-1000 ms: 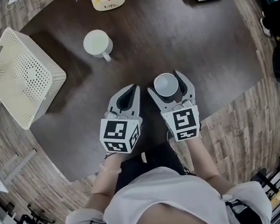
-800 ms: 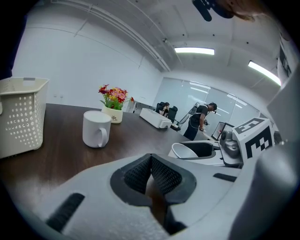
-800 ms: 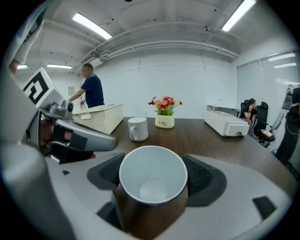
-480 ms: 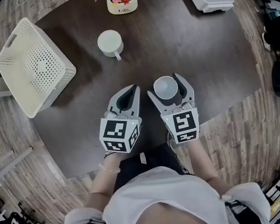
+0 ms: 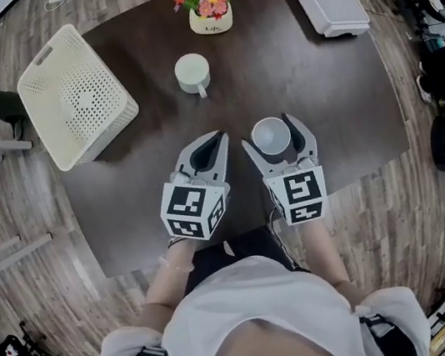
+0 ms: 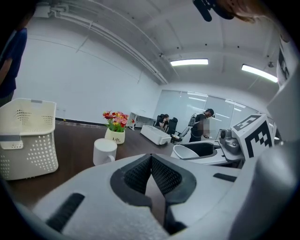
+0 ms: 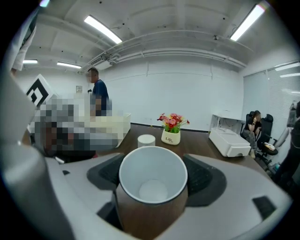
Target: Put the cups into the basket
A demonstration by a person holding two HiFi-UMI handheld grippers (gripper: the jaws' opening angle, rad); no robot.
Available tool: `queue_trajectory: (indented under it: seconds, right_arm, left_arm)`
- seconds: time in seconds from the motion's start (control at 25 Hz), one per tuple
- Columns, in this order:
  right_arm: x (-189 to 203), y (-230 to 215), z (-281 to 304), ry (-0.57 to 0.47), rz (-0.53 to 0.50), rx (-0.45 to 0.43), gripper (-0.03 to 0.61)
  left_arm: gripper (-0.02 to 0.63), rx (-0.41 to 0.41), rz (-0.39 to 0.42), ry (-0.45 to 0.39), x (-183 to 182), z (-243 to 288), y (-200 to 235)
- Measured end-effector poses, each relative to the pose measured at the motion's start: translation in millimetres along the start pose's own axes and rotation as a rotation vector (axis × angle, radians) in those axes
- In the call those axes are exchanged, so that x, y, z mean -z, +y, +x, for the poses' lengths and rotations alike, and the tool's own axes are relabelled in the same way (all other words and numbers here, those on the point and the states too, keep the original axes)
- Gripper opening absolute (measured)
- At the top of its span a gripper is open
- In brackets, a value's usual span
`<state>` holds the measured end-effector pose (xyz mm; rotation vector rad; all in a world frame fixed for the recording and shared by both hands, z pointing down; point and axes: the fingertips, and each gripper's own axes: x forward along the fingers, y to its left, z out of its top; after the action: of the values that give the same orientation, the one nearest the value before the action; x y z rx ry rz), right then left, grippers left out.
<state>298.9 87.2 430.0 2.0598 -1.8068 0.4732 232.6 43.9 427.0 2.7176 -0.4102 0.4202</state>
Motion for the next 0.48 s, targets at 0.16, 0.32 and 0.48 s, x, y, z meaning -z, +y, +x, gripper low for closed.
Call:
queue_trajectory:
  seconds: [0.16, 0.32, 0.48]
  right_arm:
    - [-24, -6, -7, -0.024, -0.01, 0.005, 0.393]
    - [-43, 9, -3, -0.047, -0.048, -0.03, 0.393]
    - [-59, 47, 11, -0.063, -0.093, -0.102, 0.393]
  left_arm:
    - [0.011, -0.024, 0.015, -0.045, -20, -11, 3]
    - [0.011, -0.066, 0.017, -0.08, -32, -29, 14]
    - [0.011, -0.117, 0.01, -0.109, -38, -57, 38]
